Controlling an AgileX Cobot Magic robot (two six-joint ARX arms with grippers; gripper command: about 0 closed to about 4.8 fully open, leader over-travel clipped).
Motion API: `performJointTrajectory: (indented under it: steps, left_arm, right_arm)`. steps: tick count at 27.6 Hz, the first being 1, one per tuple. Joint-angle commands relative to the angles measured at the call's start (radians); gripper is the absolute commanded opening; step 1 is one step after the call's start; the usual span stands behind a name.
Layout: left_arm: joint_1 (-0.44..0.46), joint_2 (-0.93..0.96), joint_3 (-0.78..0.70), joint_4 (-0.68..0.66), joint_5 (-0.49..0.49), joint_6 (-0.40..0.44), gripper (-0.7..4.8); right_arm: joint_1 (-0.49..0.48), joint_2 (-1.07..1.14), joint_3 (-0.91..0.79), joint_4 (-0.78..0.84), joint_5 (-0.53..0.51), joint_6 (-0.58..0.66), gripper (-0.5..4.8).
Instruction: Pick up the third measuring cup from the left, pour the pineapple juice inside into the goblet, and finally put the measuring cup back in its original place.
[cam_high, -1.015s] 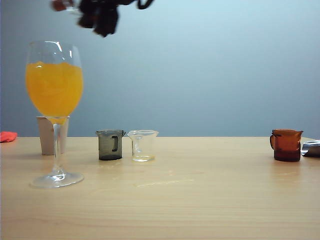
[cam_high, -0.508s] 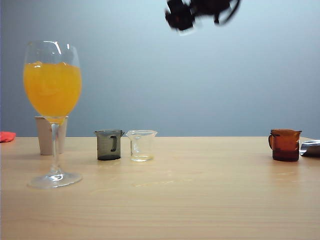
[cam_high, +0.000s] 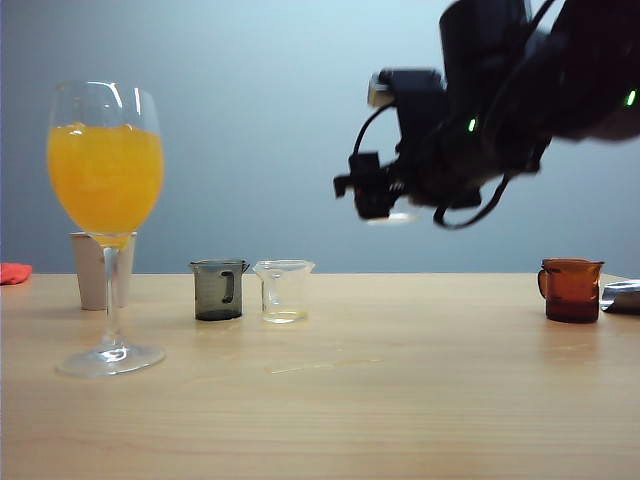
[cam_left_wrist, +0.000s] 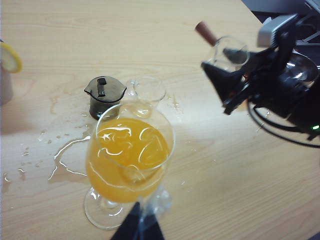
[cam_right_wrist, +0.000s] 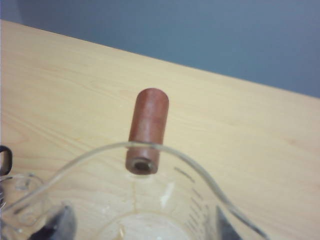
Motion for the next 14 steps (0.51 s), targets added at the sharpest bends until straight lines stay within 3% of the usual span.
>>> performJointTrajectory:
  steps: [1, 12, 14]
  left_arm:
    - [0.002, -0.002, 0.001, 0.010, 0.005, 0.001, -0.05]
    - [0.002, -0.002, 0.001, 0.010, 0.005, 0.001, -0.05]
    - [0.002, -0.002, 0.001, 0.010, 0.005, 0.001, -0.05]
  right_arm:
    - [-0.003, 0.058, 0.008, 0.106, 0.037, 0.032, -0.06]
    - [-0.050, 0.201, 0.018, 0.144, 0.037, 0.033, -0.04]
    - [-0.056, 0.211, 0.031, 0.133, 0.002, 0.033, 0.30]
